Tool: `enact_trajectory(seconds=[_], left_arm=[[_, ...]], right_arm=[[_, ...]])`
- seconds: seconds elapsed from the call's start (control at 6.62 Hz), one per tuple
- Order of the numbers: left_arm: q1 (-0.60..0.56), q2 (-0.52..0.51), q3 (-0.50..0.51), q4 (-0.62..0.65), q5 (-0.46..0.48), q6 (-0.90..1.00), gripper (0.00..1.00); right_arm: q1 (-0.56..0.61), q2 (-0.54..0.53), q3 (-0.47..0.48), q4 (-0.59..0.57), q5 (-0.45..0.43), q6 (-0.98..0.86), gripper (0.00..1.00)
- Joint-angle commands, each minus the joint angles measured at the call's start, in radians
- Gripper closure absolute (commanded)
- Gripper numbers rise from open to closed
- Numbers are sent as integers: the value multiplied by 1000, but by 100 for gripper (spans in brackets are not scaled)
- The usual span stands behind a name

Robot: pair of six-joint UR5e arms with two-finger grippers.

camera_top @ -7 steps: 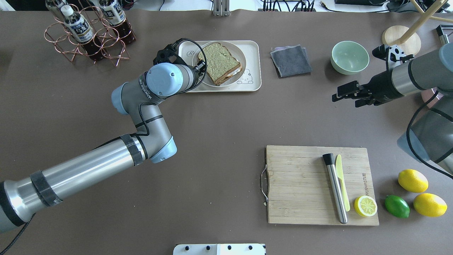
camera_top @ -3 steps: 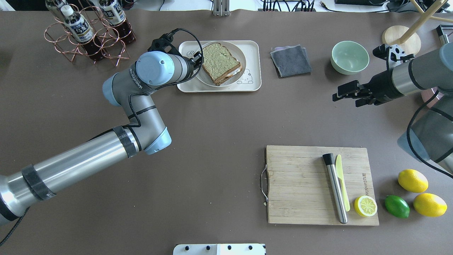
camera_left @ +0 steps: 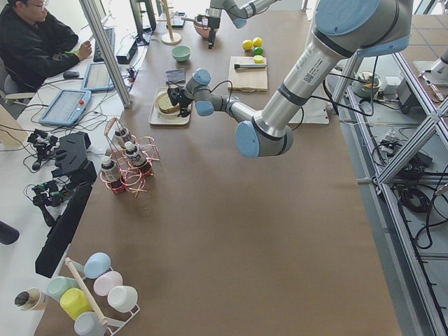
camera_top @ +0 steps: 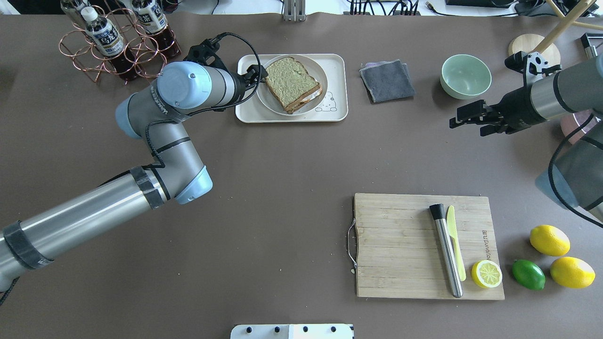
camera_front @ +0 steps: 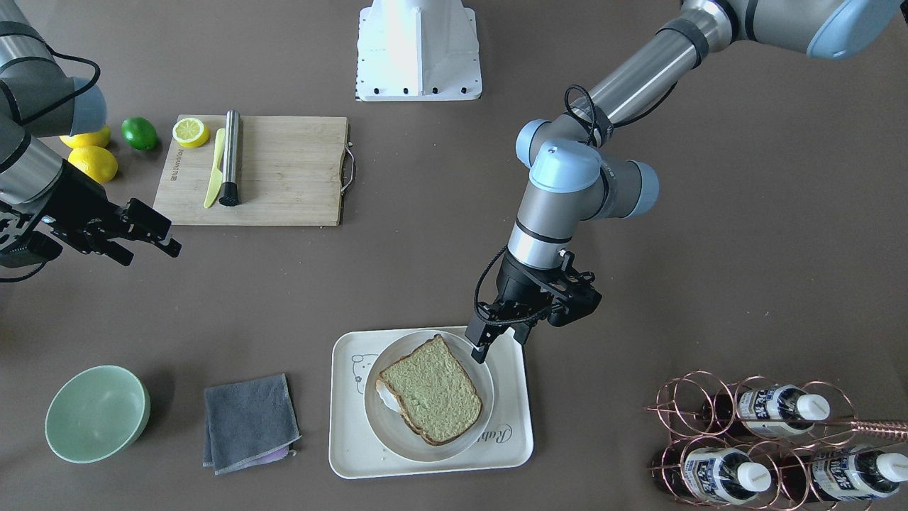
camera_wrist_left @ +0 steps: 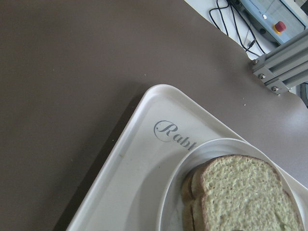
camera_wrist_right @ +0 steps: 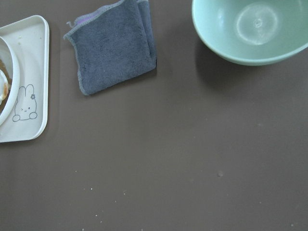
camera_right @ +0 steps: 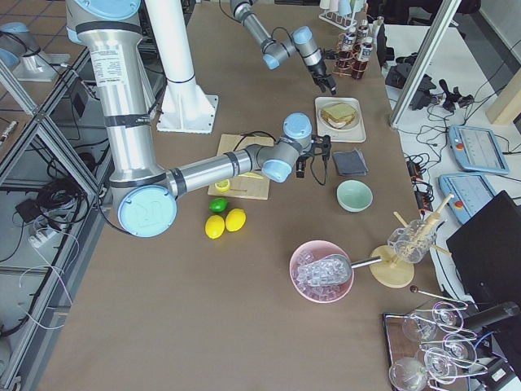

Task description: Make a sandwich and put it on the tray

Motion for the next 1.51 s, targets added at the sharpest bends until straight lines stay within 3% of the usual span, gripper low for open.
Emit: enact_trajectory(seconds=[0.0, 0.3, 0.45, 0.6, 0.76, 0.91, 1.06, 1.21, 1.36], left_arm=[[-84, 147, -283, 266, -120, 243, 3], [-198, 240, -551, 670, -123, 533, 3], [-261, 292, -614, 789, -134, 722, 3], [-377, 388, -642, 795, -204, 917, 3], [-496, 454, -624, 796, -339, 1107, 3], [-625, 507, -580, 799, -409, 1317, 3], [-751, 509, -499, 801, -509, 1467, 3], [-816, 510, -427, 802, -674, 1552, 3], [-824, 550, -423, 795, -742, 1551, 3]], right_arm=[[108, -2, -12, -136, 48, -155, 0], [242, 2, -14, -455, 21, -565, 0], [308, 10, -18, -598, -41, -789, 0], [359, 19, -27, -701, -125, -958, 0], [438, 25, -50, -773, -134, -1102, 0], [516, 24, -70, -851, -131, -1218, 0], [566, 18, -81, -913, -88, -1240, 0], [618, 15, -140, -912, -36, -1304, 0], [664, 13, -229, -904, 60, -1352, 0]])
